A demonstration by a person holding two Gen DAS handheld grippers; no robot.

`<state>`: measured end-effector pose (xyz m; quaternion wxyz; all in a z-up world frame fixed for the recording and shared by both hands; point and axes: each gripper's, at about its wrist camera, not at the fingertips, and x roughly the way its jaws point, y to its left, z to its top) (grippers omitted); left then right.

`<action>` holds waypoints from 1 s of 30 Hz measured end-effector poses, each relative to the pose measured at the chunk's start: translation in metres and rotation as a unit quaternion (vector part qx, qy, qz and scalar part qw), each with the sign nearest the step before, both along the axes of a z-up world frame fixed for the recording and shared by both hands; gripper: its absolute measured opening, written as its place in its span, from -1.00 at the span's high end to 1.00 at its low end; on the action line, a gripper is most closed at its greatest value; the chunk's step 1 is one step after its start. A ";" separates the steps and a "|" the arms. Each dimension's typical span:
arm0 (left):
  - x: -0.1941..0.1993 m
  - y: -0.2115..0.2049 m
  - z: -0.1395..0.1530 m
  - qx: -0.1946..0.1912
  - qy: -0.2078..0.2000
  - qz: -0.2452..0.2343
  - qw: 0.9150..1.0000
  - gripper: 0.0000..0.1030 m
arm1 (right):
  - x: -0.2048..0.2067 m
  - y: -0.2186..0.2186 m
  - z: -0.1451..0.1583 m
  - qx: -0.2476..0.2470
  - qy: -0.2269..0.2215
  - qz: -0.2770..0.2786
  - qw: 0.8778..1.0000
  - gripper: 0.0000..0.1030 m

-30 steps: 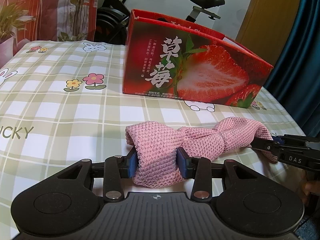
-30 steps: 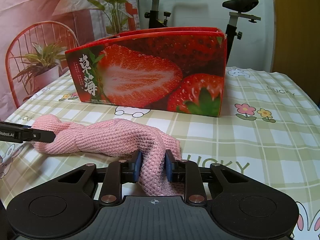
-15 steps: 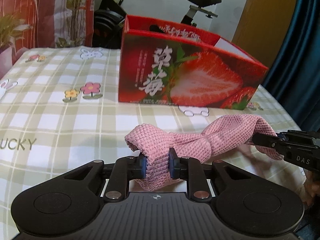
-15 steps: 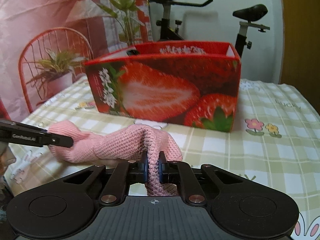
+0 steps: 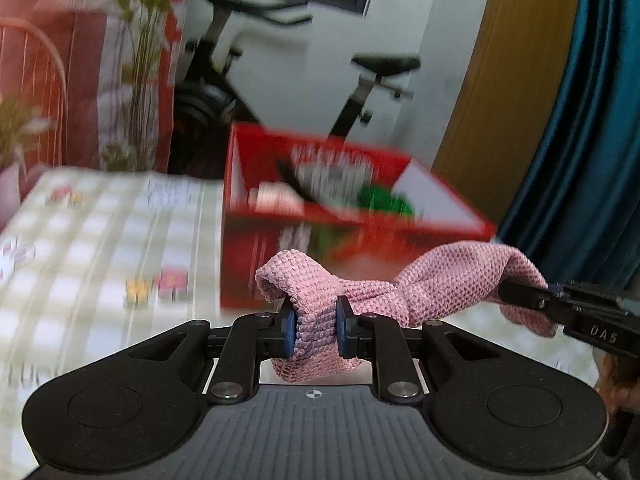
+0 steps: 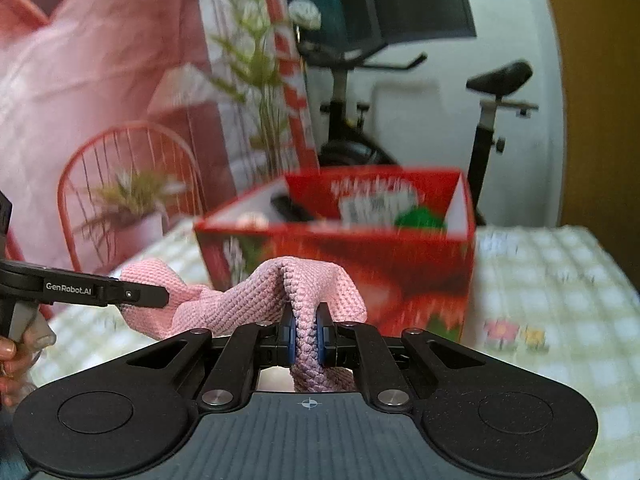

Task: Organize soft objects
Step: 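Lift the pink cloth with both grippers and lower it into the box, then open both grippers to release the pink cloth in the box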

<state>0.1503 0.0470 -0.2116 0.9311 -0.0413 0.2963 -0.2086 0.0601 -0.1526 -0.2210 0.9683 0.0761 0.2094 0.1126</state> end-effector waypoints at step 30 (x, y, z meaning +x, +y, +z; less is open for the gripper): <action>0.145 -0.052 0.032 0.052 -0.032 -0.004 0.998 -0.97 | 0.170 -0.029 0.008 -0.082 0.081 -0.054 0.992 -0.36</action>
